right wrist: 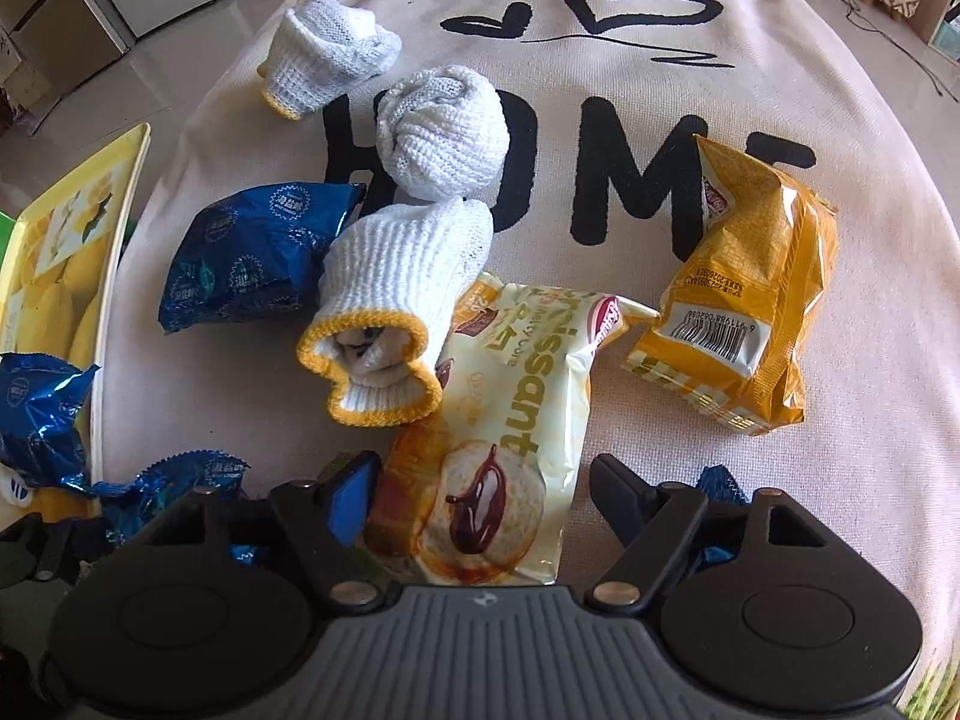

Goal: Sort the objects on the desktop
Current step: 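Close the left tool on the blue packet while the right tool closes on the croissant packet, then carry the blue packet in the left tool and croissant packet in the right tool to the tray, then open the left tool over the tray while the right tool releases the croissant packet, then move both tools back to the mat, right tool toward a white knit sock, then close the right tool on the white knit sock while the left tool approaches a blue packet, then close the left tool on the blue foil packet while the right tool holds the sock, then lift the blue packet in the left tool while the right tool lifts the sock toward the tray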

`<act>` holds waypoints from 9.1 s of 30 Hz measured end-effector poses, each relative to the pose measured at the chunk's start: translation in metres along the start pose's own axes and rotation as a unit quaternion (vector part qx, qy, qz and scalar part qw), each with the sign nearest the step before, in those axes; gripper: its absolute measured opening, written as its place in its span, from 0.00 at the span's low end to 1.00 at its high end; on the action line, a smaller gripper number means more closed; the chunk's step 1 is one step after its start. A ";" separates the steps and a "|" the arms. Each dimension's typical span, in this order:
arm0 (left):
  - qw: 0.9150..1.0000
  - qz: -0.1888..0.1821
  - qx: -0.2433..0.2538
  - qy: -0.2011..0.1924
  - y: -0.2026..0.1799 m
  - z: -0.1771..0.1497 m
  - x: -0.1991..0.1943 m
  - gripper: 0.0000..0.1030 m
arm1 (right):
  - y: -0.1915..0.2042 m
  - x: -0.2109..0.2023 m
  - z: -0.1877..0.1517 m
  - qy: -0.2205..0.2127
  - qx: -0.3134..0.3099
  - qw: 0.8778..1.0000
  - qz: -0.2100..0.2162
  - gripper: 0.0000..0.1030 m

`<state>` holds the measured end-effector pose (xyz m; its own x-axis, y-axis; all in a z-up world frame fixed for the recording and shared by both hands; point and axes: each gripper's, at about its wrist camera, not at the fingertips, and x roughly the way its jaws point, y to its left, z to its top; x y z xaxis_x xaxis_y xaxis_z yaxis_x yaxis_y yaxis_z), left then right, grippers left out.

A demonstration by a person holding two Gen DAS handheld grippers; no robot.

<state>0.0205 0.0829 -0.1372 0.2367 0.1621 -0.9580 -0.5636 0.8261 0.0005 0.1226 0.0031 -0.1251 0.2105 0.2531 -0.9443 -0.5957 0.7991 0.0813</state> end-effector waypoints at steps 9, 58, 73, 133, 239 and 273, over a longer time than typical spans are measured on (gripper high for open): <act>0.997 -0.066 -0.038 -0.009 0.006 0.001 -0.015 0.66 | -0.018 -0.023 0.009 -0.034 0.047 0.998 0.019 0.50; 0.923 -0.021 -0.356 -0.143 0.242 0.083 -0.076 0.62 | 0.127 -0.024 0.043 -0.088 -0.029 0.965 0.247 0.50; 0.901 0.057 -0.406 -0.141 0.282 0.088 -0.071 0.83 | 0.193 0.017 0.068 -0.095 -0.051 0.947 0.303 0.52; 0.978 -0.048 -0.191 -0.063 0.092 0.107 -0.041 0.99 | 0.042 0.027 0.157 -0.161 0.015 0.980 0.114 0.72; 0.998 -0.018 -0.027 -0.056 0.006 0.083 0.001 0.90 | -0.052 -0.050 0.048 -0.046 0.028 0.993 0.110 0.59; 0.991 -0.001 -0.052 -0.121 0.059 0.088 -0.061 0.90 | 0.000 -0.039 0.059 -0.062 0.031 0.982 0.173 0.59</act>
<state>0.0425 0.1686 -0.0539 0.4128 0.2954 -0.8616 -0.6382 0.7687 -0.0422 0.1606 0.0254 -0.0699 0.0989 0.5779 -0.8101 -0.6004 0.6839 0.4145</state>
